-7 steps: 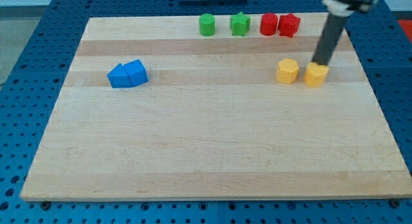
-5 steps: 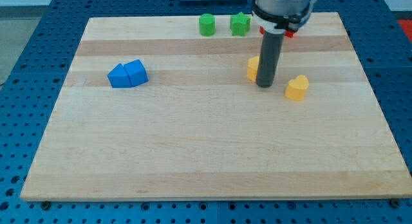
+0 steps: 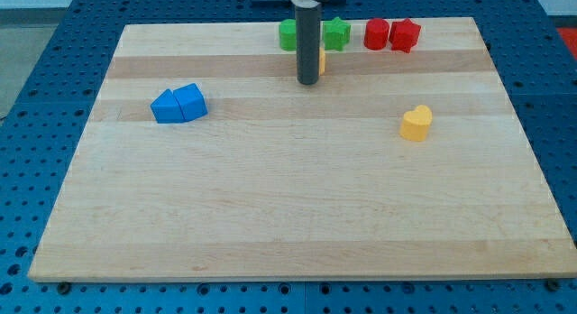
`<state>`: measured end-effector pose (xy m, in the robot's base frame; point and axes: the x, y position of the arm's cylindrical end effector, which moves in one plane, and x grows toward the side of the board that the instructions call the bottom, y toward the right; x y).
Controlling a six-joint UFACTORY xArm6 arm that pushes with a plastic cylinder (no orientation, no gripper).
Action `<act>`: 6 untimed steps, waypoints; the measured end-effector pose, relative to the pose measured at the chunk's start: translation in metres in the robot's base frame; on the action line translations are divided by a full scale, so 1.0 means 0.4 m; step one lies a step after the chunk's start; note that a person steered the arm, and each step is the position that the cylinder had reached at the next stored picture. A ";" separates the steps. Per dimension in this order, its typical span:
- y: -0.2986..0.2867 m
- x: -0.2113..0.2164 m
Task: Move the yellow hexagon closer to green circle
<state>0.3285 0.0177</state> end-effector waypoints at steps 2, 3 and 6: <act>0.001 -0.011; 0.001 -0.009; 0.052 -0.026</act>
<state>0.3182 0.0387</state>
